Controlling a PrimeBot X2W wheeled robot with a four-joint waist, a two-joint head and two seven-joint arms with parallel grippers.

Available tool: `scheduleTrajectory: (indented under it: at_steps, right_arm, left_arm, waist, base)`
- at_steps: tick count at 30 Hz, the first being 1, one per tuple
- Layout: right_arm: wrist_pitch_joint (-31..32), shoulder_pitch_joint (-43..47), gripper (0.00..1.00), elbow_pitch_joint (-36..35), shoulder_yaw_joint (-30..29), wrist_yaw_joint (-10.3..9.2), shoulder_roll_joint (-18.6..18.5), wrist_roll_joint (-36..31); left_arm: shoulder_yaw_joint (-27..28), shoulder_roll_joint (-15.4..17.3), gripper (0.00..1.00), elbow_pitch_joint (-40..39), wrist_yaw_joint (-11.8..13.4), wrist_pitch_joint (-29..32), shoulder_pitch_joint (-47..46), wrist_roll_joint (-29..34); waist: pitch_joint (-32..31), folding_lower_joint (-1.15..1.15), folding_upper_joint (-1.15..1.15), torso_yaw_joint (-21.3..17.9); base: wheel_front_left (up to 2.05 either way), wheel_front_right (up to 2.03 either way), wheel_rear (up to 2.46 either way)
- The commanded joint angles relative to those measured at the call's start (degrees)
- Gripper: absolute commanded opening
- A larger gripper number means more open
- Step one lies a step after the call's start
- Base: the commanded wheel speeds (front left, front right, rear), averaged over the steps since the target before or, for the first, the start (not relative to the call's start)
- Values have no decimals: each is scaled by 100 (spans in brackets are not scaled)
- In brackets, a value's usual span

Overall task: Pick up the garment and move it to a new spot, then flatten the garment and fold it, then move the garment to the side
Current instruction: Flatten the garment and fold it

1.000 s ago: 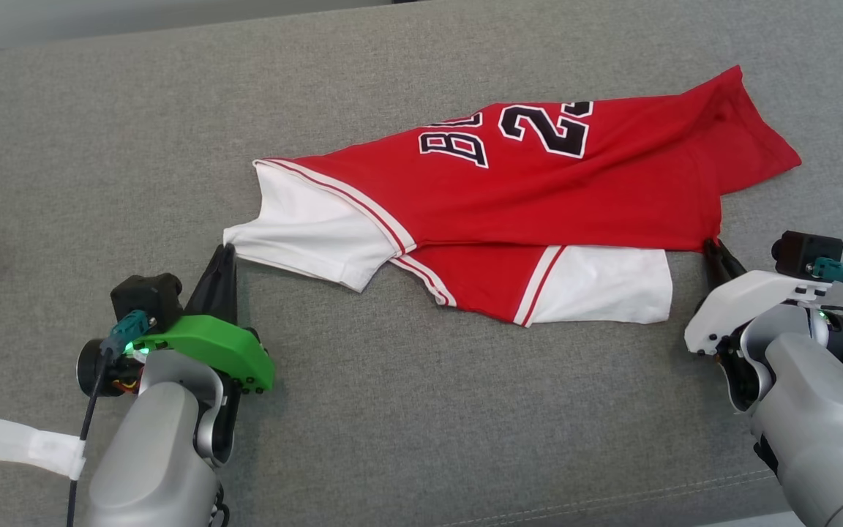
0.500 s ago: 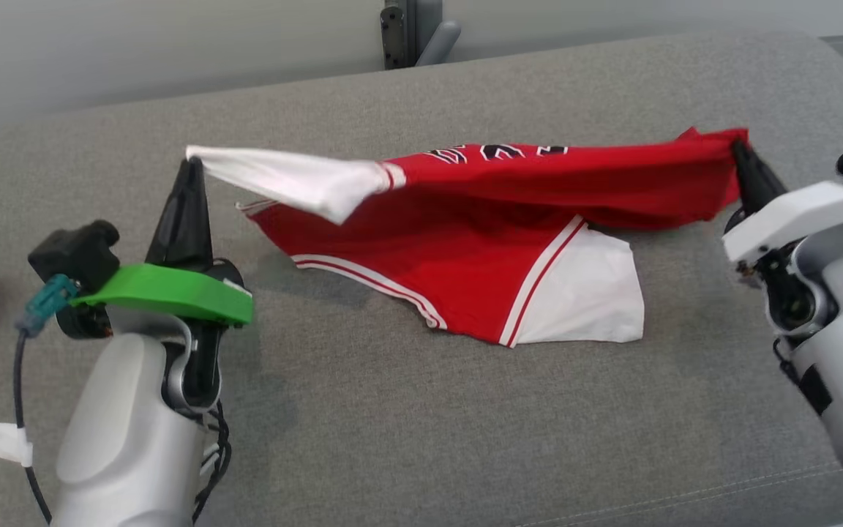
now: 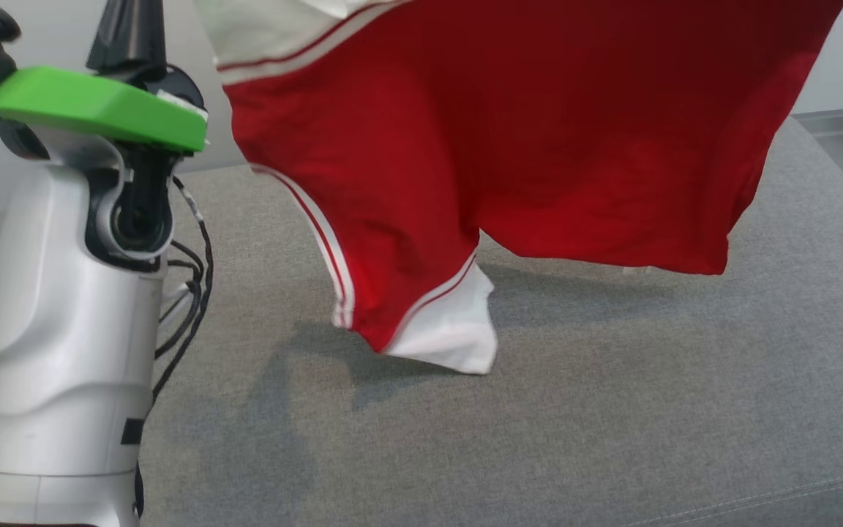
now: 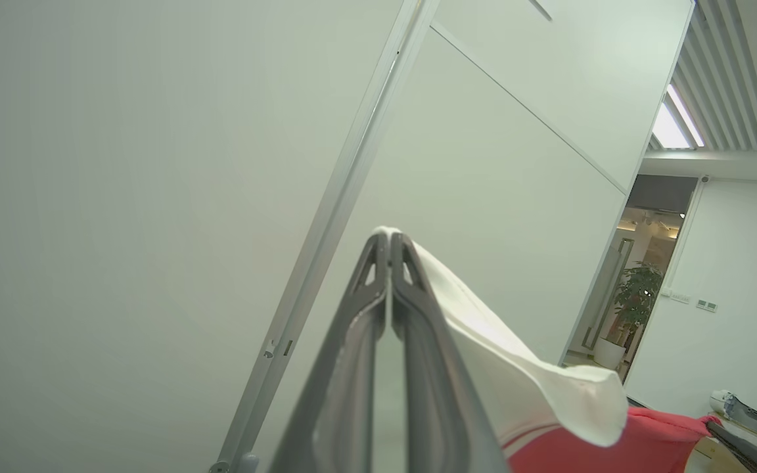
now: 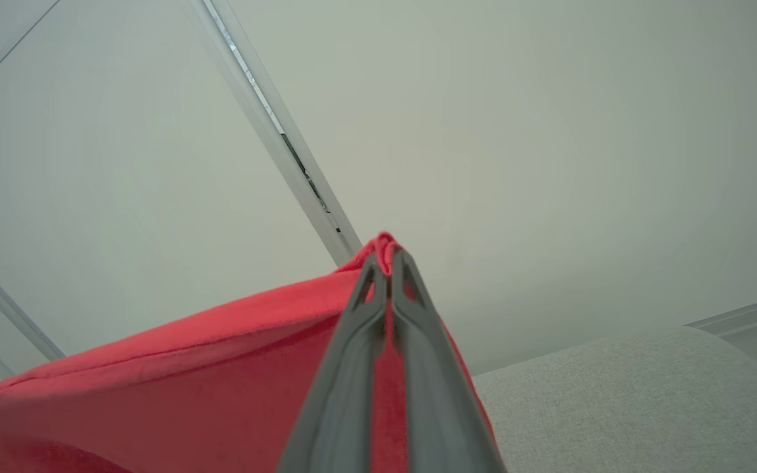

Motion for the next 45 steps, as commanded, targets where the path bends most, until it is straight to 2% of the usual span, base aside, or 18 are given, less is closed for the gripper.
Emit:
scheduleTrajectory:
  at_steps: [1, 9, 21, 26, 29, 31, 35, 37, 40, 41, 43, 45]
  right_arm:
    - [62, -87, 0, -41, -39, -6, -81, -70]
    - [657, -526, 0, -263, -202, -6, -261, -417]
    - [1053, -506, 0, -572, -612, -7, -129, -899]
    - [1467, -887, 0, -89, -483, -6, 211, -1547]
    - [1481, -1415, 0, 301, -462, -5, 436, -1989]
    - [1373, -1838, 0, 564, -472, -5, 627, -2289]
    - [625, -2697, 0, 1241, -615, -6, 876, -3055]
    - [-18, -3128, 0, 1514, -707, -5, 986, -3425]
    - [-1076, -3744, 0, 1761, -776, -5, 1069, -3961]
    - [-1076, -3744, 0, 1761, -776, -5, 1069, -3961]
    - [-1784, -4121, 0, 1839, -819, -6, 1081, -4250]
    - [-2125, -4434, 0, 1855, -823, -6, 1117, -4396]
  left_arm:
    - [9, 84, 0, -37, -14, 48, -139, -22]
    - [-47, 323, 0, -366, 331, 558, -852, 163]
    - [-118, 418, 0, -669, 683, 1094, -1107, 149]
    - [-378, 289, 0, 32, 828, 1969, -1601, -43]
    - [-551, 276, 0, 494, 894, 2399, -2310, 63]
    - [-709, 281, 0, 794, 874, 2430, -2877, 301]
    - [-996, 212, 0, 1579, 649, 1849, -3940, 831]
    - [-1130, 172, 0, 1940, 499, 1279, -4439, 1120]
    - [-1207, 186, 0, 2359, 418, 202, -5203, 1520]
    - [-1207, 186, 0, 2359, 418, 202, -5203, 1520]
    - [-1255, 214, 0, 2533, 368, -531, -5632, 1789]
    - [-1194, 225, 0, 2536, 294, -828, -5952, 1932]
  waist:
    - [-131, 0, 0, 4]
    - [-394, 0, 0, 29]
    - [-399, 0, 0, 75]
    - [95, 0, 0, 68]
    - [810, 0, 0, 84]
    - [1406, 0, 0, 97]
    - [2337, 0, 0, 122]
    - [2696, 0, 0, 109]
    - [3224, 0, 0, 50]
    - [3224, 0, 0, 50]
    - [3578, 0, 0, 10]
    - [3942, 0, 0, -10]
  base:
    - [0, 0, 0]
    - [0, 0, 0]
    - [0, 0, 0]
    - [0, 0, 0]
    - [0, 0, 0]
    - [0, 0, 0]
    - [0, 0, 0]
    - [0, 0, 0]
    - [0, 0, 0]
    - [0, 0, 0]
    - [0, 0, 0]
    - [0, 0, 0]
